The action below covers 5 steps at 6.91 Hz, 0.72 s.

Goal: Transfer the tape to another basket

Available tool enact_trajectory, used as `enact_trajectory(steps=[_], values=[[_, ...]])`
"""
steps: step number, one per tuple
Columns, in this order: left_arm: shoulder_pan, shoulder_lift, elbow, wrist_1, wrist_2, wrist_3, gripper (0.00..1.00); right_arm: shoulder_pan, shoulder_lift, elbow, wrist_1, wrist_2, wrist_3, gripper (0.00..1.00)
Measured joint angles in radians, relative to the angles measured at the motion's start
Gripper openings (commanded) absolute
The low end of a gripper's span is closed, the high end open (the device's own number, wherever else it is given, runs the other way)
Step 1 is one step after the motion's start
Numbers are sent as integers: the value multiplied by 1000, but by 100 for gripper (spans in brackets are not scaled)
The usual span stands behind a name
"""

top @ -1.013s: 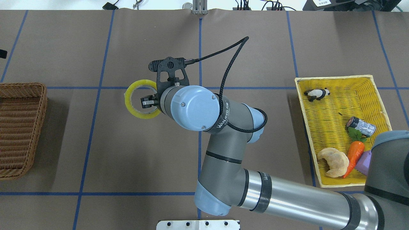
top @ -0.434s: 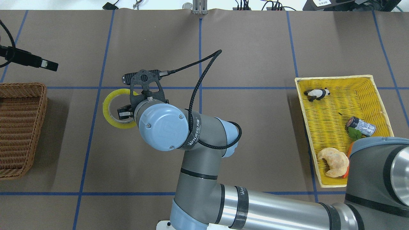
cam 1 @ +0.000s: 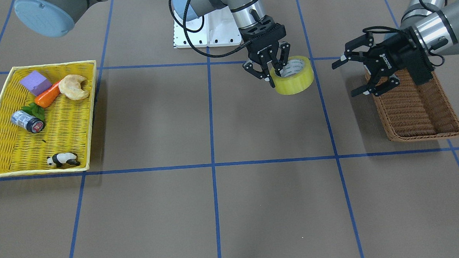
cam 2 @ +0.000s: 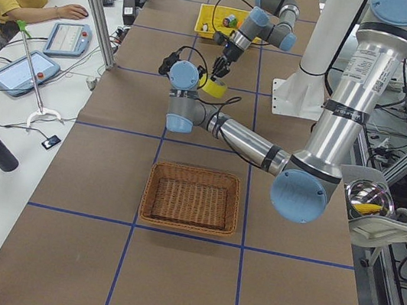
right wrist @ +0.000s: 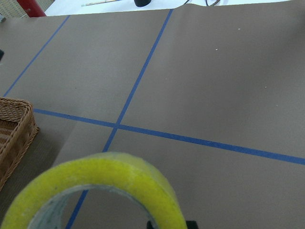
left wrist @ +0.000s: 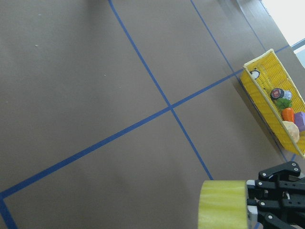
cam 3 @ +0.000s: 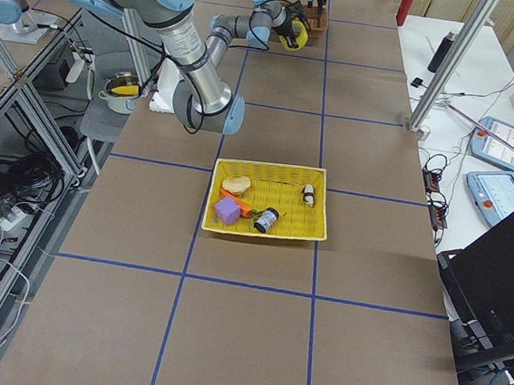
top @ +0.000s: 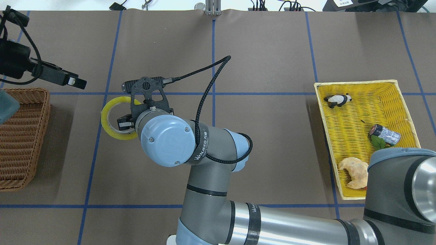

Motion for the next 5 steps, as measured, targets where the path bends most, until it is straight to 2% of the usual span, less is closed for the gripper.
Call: enact_trajectory(steps=[5], values=[[80, -10, -4, -126, 1, -124, 97, -16, 3, -3, 63, -31, 0, 0]])
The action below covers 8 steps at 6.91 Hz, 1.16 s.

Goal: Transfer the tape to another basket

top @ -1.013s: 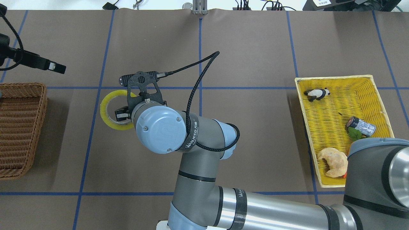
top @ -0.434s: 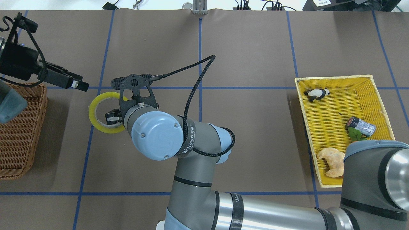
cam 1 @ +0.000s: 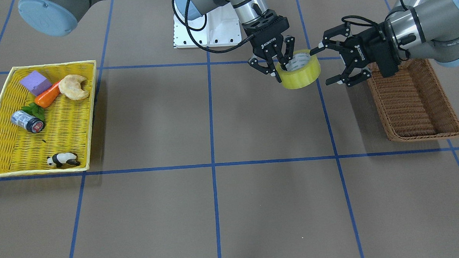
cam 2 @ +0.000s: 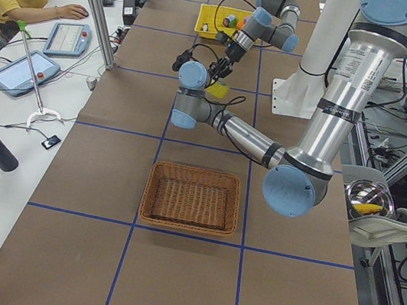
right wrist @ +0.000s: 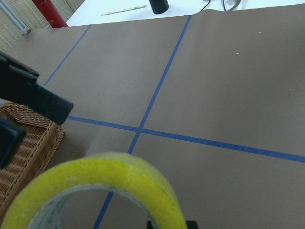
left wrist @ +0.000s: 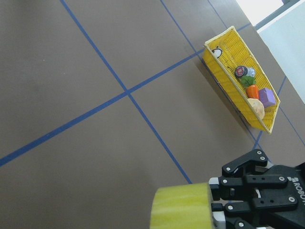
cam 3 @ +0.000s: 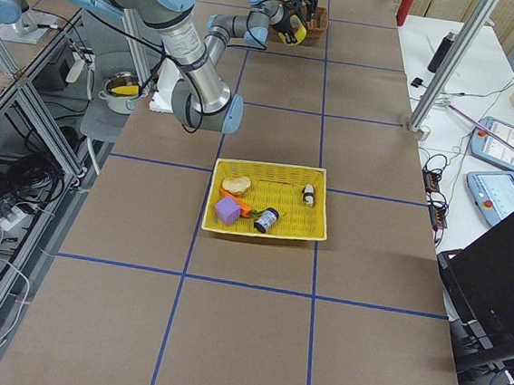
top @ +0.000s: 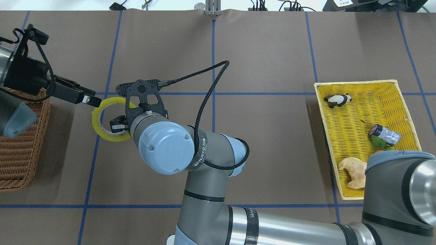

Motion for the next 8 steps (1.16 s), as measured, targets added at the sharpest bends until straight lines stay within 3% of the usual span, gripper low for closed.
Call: enact_trajectory(steps=[1, 2, 3, 4, 5, 6, 8], values=[[9, 1, 2, -16, 1, -16, 86, -3, -3, -1, 31, -3, 0, 0], [13, 1, 3, -25, 1, -21, 67, -6, -7, -1, 52, -3, 0, 0], [15, 1, 6, -32, 2, -23, 38, -8, -10, -1, 61, -4, -1, 0], [15, 1, 7, -35, 1, -23, 0, -9, -12, 0, 66, -4, -1, 2], [15, 2, 8, -38, 1, -24, 0, -11, -15, 1, 68, -4, -1, 82], [15, 2, 11, -46, 1, -23, 0, -11, -17, 4, 79, -5, -1, 99], [16, 3, 18, -64, 3, -23, 0, -11, -51, 11, 161, -22, 0, 100]])
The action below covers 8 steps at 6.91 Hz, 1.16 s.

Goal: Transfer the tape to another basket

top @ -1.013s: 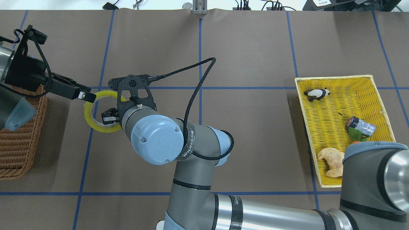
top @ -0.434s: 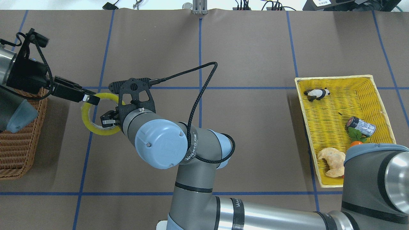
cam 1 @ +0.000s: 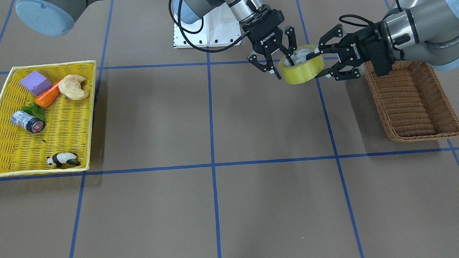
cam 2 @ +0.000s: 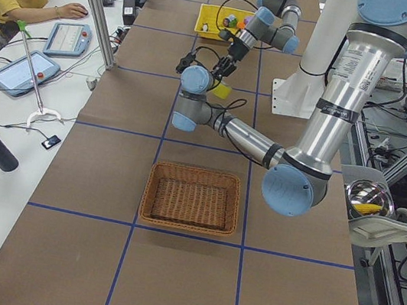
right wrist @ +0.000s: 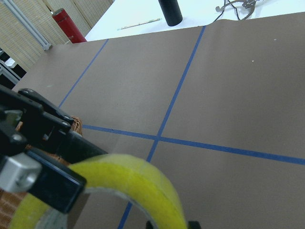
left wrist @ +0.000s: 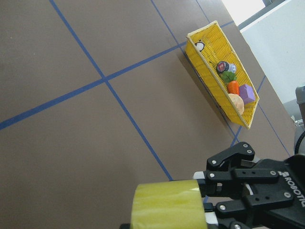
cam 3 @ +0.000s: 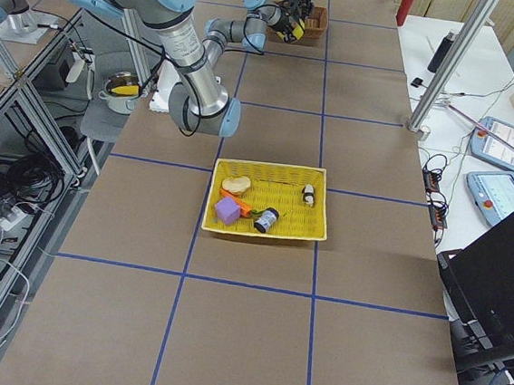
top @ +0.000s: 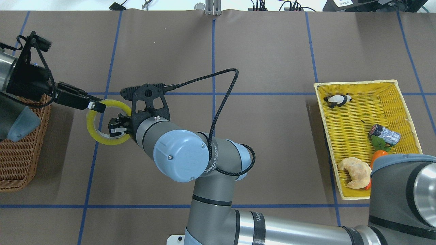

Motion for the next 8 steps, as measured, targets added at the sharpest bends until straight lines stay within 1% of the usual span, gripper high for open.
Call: enact_trajectory(steps=[2, 4, 5, 6, 7, 8], values=[[0, 0, 5, -4, 3, 0, 0, -1, -35, 25, 38, -9, 2, 100], [0, 0, 18, -5, 6, 1, 0, -11, -122, 151, 42, -8, 2, 100], [-1, 2, 24, -5, 6, 1, 0, -13, -154, 197, 39, -7, 2, 100], [-3, 7, 28, -5, 7, -2, 0, 0, -173, 215, 36, -7, 2, 99], [-9, 12, 32, -5, 7, -8, 0, 42, -194, 221, 22, 5, 3, 99], [-19, 15, 34, -5, 7, -29, 0, 115, -222, 223, -27, 53, 4, 100]])
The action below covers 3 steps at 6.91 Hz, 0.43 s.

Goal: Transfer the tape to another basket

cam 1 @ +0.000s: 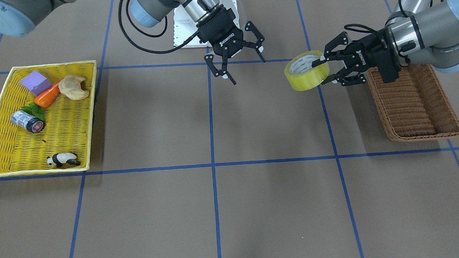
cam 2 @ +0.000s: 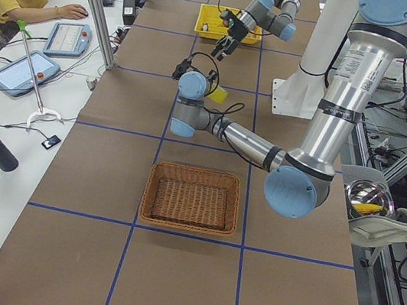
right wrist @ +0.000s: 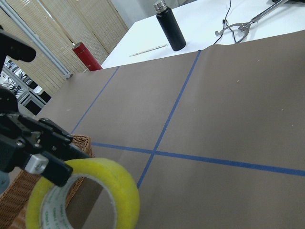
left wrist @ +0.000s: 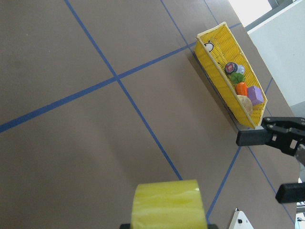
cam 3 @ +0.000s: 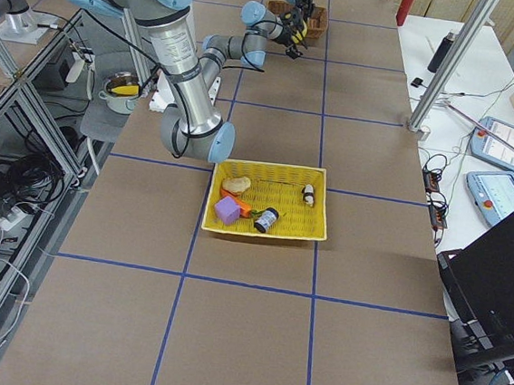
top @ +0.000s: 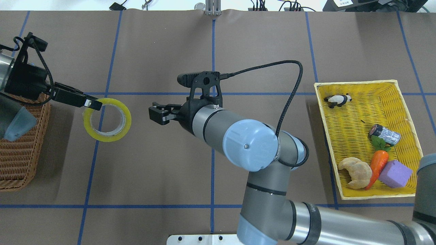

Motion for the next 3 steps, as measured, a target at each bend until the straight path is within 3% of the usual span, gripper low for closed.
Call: enact_trajectory(steps=[3], values=[[-80, 40, 0, -11, -4, -71, 0, 336, -95, -12, -216, 323, -46, 100]])
